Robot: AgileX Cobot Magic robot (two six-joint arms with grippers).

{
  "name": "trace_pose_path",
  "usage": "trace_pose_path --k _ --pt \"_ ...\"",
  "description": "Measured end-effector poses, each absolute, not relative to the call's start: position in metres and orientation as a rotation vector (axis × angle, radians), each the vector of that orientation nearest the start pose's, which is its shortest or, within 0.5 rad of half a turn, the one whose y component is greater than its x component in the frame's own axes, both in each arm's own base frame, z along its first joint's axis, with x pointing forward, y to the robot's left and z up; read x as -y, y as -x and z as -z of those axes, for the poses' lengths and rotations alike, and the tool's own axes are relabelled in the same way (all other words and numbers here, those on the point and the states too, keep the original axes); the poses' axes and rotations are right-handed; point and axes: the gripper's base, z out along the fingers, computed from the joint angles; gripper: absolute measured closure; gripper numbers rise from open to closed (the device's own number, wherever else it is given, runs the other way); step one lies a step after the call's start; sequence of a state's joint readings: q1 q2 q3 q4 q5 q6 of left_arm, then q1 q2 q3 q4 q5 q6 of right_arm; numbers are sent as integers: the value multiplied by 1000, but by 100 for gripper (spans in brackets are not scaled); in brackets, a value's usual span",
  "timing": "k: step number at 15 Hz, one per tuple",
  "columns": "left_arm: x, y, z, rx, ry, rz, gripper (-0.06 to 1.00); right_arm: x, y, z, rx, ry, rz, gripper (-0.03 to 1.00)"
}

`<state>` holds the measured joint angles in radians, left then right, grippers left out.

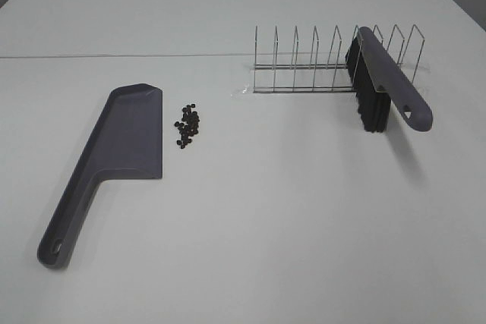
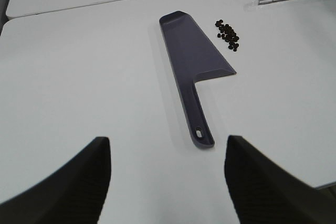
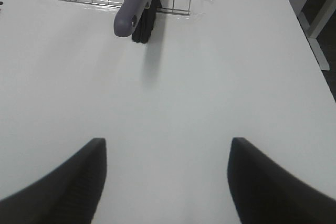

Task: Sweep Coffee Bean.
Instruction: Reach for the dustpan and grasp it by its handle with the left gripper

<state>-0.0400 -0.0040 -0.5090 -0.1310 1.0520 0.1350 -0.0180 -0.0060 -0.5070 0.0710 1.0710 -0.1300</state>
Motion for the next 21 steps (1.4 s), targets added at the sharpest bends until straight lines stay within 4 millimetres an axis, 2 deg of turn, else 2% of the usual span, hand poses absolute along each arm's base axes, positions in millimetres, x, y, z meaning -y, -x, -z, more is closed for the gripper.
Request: trace_pose_path --k 21 --pt "10 7 -281 -2009 -183 96 33 -6 7 -278 -2036 118 8 33"
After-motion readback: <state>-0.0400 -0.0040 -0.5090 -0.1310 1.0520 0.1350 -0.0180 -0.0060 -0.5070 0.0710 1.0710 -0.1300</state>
